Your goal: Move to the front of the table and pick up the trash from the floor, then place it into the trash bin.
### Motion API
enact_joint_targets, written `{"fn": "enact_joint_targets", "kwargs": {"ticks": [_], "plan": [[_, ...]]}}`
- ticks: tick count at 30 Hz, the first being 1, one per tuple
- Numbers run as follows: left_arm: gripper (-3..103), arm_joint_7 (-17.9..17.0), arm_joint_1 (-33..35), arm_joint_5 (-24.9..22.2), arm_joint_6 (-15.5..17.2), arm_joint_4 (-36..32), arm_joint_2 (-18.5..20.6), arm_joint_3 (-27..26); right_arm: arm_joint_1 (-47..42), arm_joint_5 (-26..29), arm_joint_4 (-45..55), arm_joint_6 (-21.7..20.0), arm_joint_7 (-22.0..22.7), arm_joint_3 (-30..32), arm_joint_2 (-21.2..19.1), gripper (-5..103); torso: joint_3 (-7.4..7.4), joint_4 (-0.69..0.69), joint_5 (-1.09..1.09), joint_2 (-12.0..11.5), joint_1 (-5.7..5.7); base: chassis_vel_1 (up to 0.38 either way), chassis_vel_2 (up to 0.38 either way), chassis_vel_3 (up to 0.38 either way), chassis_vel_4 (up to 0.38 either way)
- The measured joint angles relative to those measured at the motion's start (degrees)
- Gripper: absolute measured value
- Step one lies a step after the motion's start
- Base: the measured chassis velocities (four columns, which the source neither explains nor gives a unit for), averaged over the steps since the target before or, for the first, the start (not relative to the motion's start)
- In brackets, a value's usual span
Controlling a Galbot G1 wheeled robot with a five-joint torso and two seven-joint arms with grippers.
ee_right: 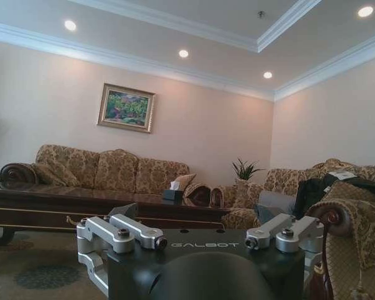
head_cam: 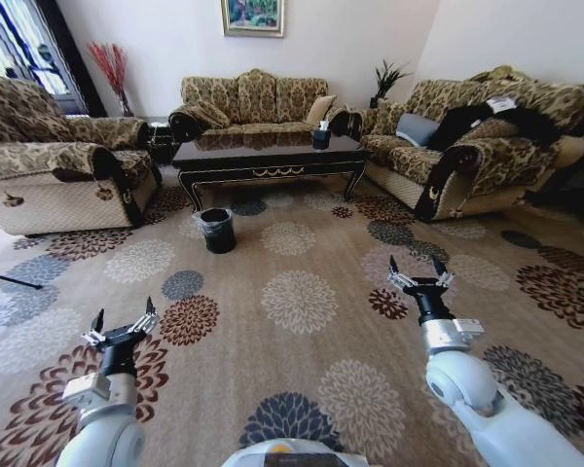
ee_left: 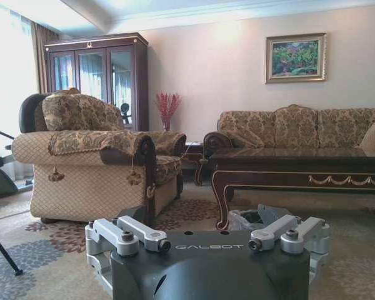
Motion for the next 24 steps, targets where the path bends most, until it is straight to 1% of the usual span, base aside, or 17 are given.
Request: {"fn": "enact_joint_targets", "kwargs": {"ticks": [4,7,9,15,18,24], "plan": [[100,0.00,0.00,0.00,0.00,0.00,0.00,0.00,0.00,0.00,0.00,0.00,0.00,0.00,0.00,100,0.76,0.00,0.00,1.03,0.26,0.000,0.000,0.000,0.000],[100,0.00,0.00,0.00,0.00,0.00,0.00,0.00,0.00,0.00,0.00,0.00,0.00,0.00,0.00,100,1.01,0.00,0.00,1.41,0.39,0.000,0.000,0.000,0.000],[100,0.00,0.00,0.00,0.00,0.00,0.00,0.00,0.00,0.00,0.00,0.00,0.00,0.00,0.00,100,1.57,0.00,0.00,2.17,0.61,0.000,0.000,0.000,0.000],[100,0.00,0.00,0.00,0.00,0.00,0.00,0.00,0.00,0.00,0.00,0.00,0.00,0.00,0.00,100,2.29,0.00,0.00,3.28,1.01,0.000,0.000,0.000,0.000],[100,0.00,0.00,0.00,0.00,0.00,0.00,0.00,0.00,0.00,0.00,0.00,0.00,0.00,0.00,100,2.99,0.00,0.00,4.29,1.29,0.000,0.000,0.000,0.000],[100,0.00,0.00,0.00,0.00,0.00,0.00,0.00,0.00,0.00,0.00,0.00,0.00,0.00,0.00,100,3.66,0.00,0.00,5.43,1.75,0.000,0.000,0.000,0.000]]}}
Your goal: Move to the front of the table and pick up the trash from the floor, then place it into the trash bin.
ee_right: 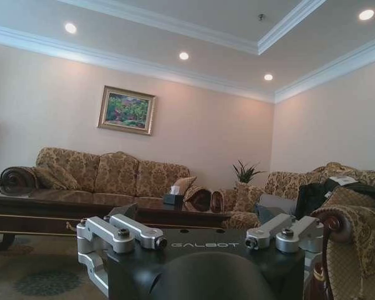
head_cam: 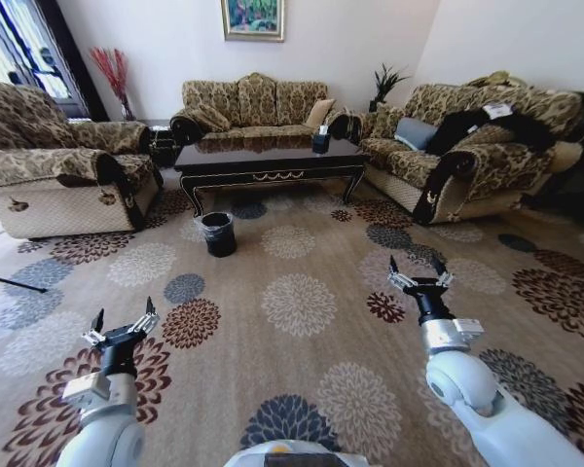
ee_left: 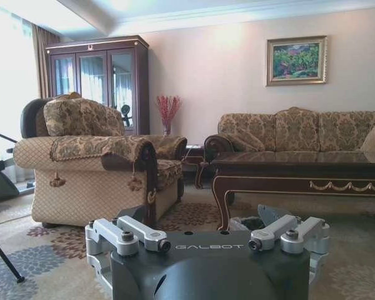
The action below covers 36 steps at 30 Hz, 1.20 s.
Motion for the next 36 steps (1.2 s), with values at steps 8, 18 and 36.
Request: {"fn": "enact_joint_targets", "kwargs": {"ticks": [8,18,36], "plan": [[100,0.00,0.00,0.00,0.00,0.00,0.00,0.00,0.00,0.00,0.00,0.00,0.00,0.00,0.00,100,1.36,0.00,0.00,2.07,0.71,0.000,0.000,0.000,0.000],[100,0.00,0.00,0.00,0.00,0.00,0.00,0.00,0.00,0.00,0.00,0.00,0.00,0.00,0.00,100,2.43,0.00,0.00,3.70,1.26,0.000,0.000,0.000,0.000],[100,0.00,0.00,0.00,0.00,0.00,0.00,0.00,0.00,0.00,0.00,0.00,0.00,0.00,0.00,100,5.02,0.00,0.00,7.92,2.87,0.000,0.000,0.000,0.000]]}}
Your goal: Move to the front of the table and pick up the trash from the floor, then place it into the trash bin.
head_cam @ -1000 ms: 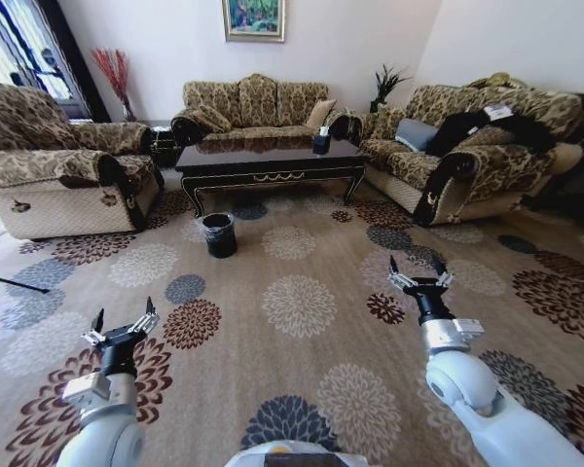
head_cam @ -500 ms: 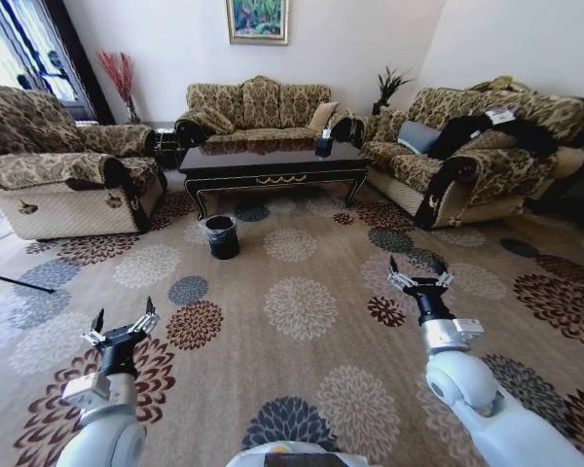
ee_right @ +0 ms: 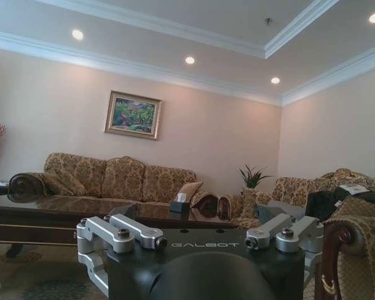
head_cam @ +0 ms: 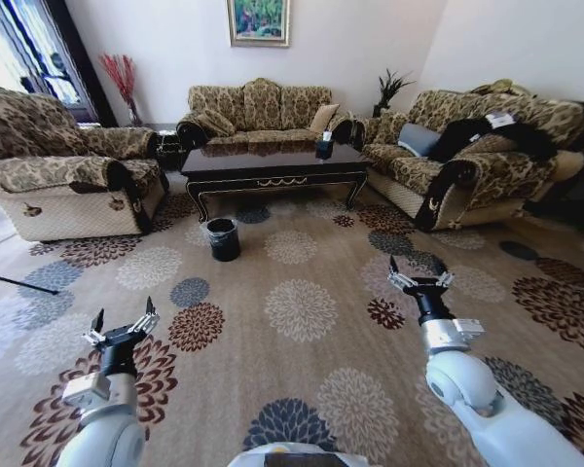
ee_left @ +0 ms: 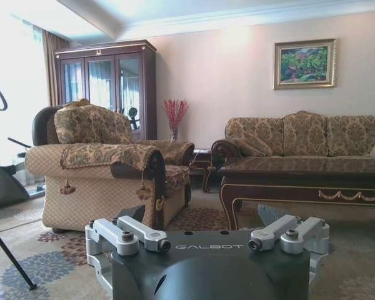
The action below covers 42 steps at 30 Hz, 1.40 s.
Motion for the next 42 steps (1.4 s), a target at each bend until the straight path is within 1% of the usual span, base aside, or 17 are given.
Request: {"fn": "enact_joint_targets", "kwargs": {"ticks": [7,14,18,24,29,36,42], "plan": [[100,0.00,0.00,0.00,0.00,0.00,0.00,0.00,0.00,0.00,0.00,0.00,0.00,0.00,0.00,100,0.96,0.01,0.00,1.70,0.73,0.000,0.000,0.000,0.000],[100,0.00,0.00,0.00,0.00,0.00,0.00,0.00,0.00,0.00,0.00,0.00,0.00,0.00,0.00,100,1.62,0.00,0.00,2.76,1.14,0.000,0.000,0.000,0.000],[100,0.00,0.00,0.00,0.00,0.00,0.00,0.00,0.00,0.00,0.00,0.00,0.00,0.00,0.00,100,2.26,0.00,0.00,3.86,1.59,0.000,0.000,0.000,0.000],[100,0.00,0.00,0.00,0.00,0.00,0.00,0.00,0.00,0.00,0.00,0.00,0.00,0.00,0.00,100,2.83,0.00,0.00,4.89,2.03,0.000,0.000,0.000,0.000],[100,0.00,0.00,0.00,0.00,0.00,0.00,0.00,0.00,0.00,0.00,0.00,0.00,0.00,0.00,100,3.76,0.00,0.00,6.37,2.60,0.000,0.000,0.000,0.000],[100,0.00,0.00,0.00,0.00,0.00,0.00,0.00,0.00,0.00,0.00,0.00,0.00,0.00,0.00,100,4.56,0.00,0.00,7.75,3.18,0.000,0.000,0.000,0.000],[100,0.00,0.00,0.00,0.00,0.00,0.00,0.00,0.00,0.00,0.00,0.00,0.00,0.00,0.00,100,5.60,0.00,0.00,9.45,3.83,0.000,0.000,0.000,0.000]]}}
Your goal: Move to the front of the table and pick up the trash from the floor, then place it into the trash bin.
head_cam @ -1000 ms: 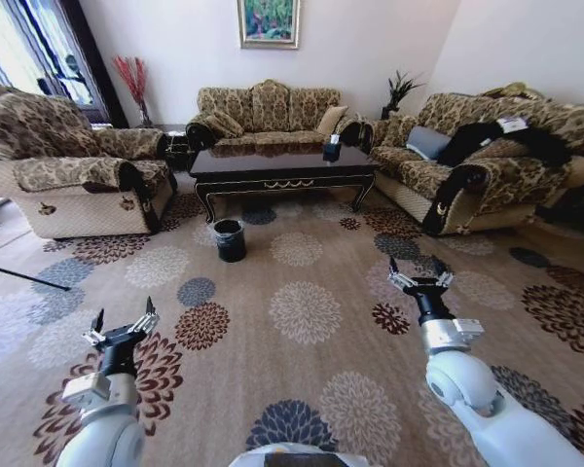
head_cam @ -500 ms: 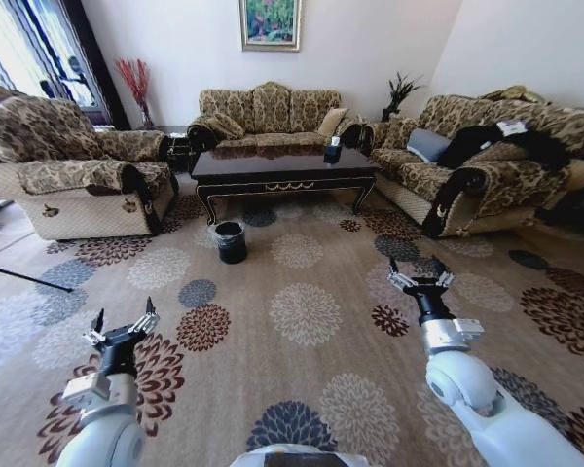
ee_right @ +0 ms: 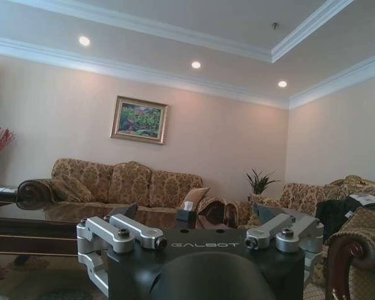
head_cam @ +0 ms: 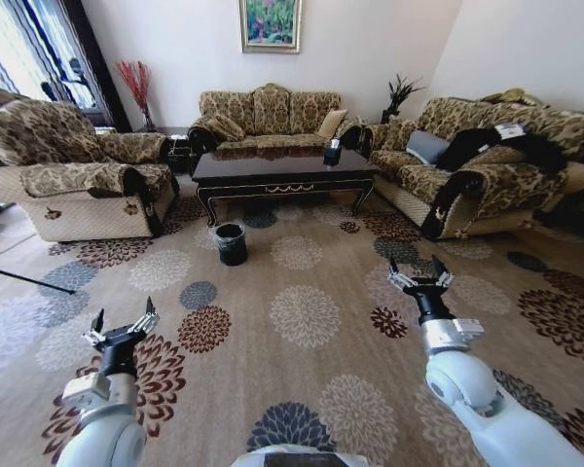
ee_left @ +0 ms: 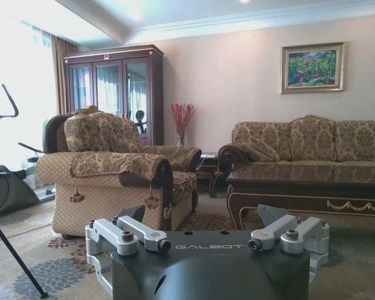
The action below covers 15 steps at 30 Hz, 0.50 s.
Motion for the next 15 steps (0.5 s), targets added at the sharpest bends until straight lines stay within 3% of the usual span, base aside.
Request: {"fn": "enact_joint_targets", "kwargs": {"ticks": [15], "plan": [[100,0.00,0.00,0.00,0.00,0.00,0.00,0.00,0.00,0.00,0.00,0.00,0.00,0.00,0.00,100,1.86,0.00,0.00,3.10,1.23,0.000,0.000,0.000,0.000]]}}
